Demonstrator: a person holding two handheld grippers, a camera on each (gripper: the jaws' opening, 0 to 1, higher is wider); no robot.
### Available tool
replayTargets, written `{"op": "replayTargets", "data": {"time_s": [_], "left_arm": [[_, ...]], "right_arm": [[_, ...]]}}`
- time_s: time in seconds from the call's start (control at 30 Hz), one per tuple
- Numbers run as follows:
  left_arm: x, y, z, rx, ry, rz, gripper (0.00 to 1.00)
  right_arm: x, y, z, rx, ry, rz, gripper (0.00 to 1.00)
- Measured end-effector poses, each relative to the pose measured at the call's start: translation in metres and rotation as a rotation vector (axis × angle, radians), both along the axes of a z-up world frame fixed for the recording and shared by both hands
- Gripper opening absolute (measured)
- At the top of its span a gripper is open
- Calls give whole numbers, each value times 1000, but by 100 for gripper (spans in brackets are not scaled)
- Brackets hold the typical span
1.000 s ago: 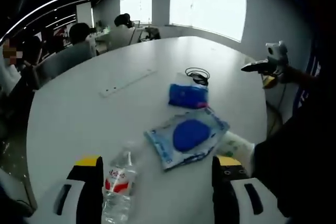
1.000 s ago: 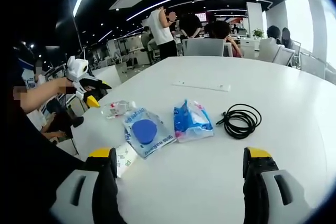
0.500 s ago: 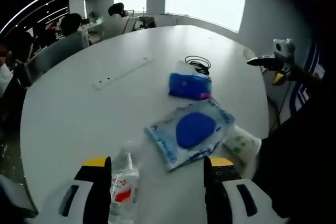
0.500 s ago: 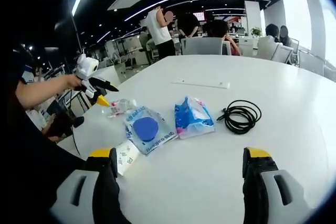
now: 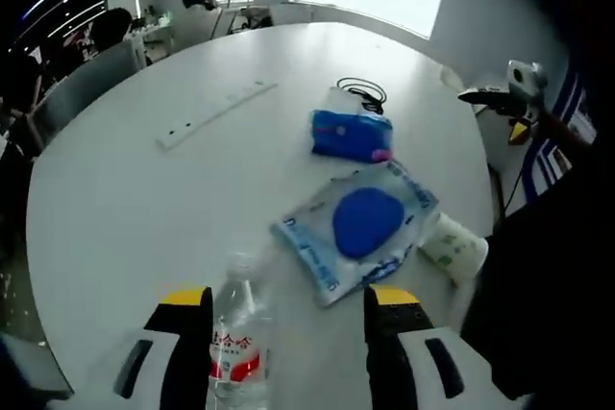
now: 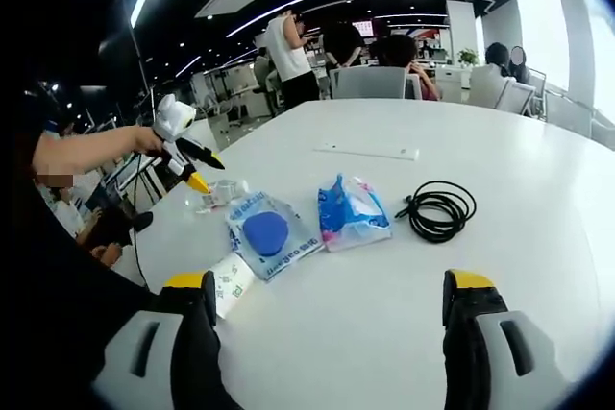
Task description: Arrange the tabletop items into an orderly group along one side of the table until the central work area is clear of visible clutter.
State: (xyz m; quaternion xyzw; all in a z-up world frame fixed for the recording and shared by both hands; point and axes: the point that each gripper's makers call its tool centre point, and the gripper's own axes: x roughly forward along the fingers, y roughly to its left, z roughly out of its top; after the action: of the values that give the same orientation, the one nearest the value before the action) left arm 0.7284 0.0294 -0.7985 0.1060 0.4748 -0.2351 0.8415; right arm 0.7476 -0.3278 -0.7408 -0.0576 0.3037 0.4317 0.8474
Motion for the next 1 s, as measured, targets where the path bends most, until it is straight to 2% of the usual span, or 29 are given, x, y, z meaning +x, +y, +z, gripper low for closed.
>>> {"op": "replayTargets", "data": {"time_s": [0.3, 0.6, 1.0], "left_arm": [[11, 13, -11, 16, 41, 9, 53], [10, 15, -24, 34, 114, -22, 47], [19, 18, -32, 35, 152, -58, 42]], "right_arm": [[-3, -1, -3, -7, 3, -1, 93], [-8, 1, -8, -21, 16, 6, 92], [-11, 5, -6, -30, 7, 13, 91]]}}
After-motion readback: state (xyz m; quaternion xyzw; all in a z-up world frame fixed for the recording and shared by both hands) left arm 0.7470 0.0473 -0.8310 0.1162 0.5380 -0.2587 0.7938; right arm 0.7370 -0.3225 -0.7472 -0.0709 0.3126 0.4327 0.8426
